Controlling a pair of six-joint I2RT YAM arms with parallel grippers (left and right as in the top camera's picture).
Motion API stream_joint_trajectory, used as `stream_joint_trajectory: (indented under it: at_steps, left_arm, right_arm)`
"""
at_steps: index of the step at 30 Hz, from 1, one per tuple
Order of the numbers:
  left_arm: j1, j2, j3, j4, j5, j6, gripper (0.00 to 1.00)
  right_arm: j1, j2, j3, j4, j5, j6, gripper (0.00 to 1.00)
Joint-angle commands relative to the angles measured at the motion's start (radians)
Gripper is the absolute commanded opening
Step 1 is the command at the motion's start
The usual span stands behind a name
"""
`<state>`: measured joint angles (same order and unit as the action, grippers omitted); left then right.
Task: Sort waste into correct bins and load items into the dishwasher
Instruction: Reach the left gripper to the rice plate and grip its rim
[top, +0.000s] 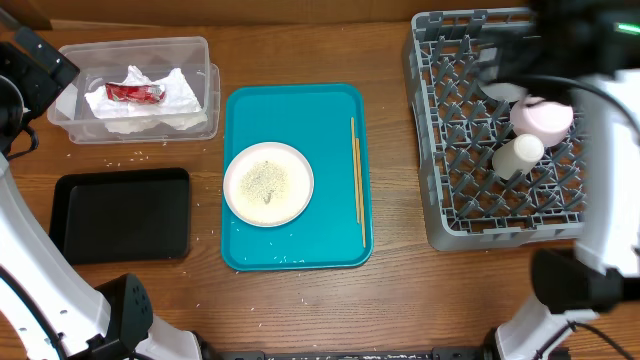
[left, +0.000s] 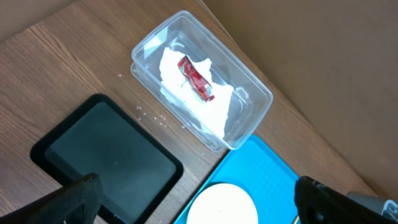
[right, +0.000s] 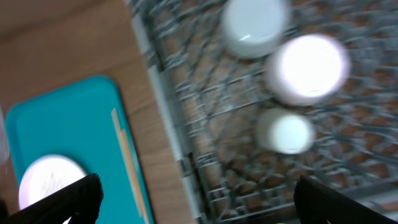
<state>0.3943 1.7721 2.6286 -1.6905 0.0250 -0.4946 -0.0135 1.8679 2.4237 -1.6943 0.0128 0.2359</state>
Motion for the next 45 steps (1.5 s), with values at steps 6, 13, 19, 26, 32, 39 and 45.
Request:
stream_joint_trajectory:
  at_steps: [6, 13, 19, 26, 32, 39, 45]
  left_arm:
    - [-0.002, -0.014, -0.002, 0.016, 0.091, -0.133, 1.0]
    - [-0.085, -0.01, -0.009, 0.001, 0.697, -0.051, 0.99]
    - [-0.427, -0.01, -0.01, 0.001, 0.568, -0.006, 0.92]
    - [-0.888, 0.019, -0.108, 0.001, 0.079, -0.086, 0.95]
    - [-1.09, 0.158, -0.271, 0.002, -0.137, -0.166, 0.94]
    - [-1.087, 0.409, -0.305, 0.017, -0.185, -0.192, 0.74]
    - [-1.058, 0.547, -0.305, 0.079, -0.155, -0.254, 0.73]
  right_arm:
    - [-0.206, -0.02, 0.012, 0.002, 0.009, -0.027, 1.0]
    - [-0.238, -0.02, 0.012, 0.002, 0.009, -0.027, 1.0]
    - [-0.238, -0.02, 0.012, 0.002, 0.009, -0.027, 1.0]
    - [-0.238, -0.02, 0.012, 0.002, 0.009, -0.027, 1.0]
    - [-0.238, -0.02, 0.012, 0.002, 0.009, -0.027, 1.0]
    - [-0.238, -0.02, 0.012, 0.002, 0.009, -0.027, 1.0]
    - [-0.238, -0.02, 0.012, 0.002, 0.009, -0.027, 1.0]
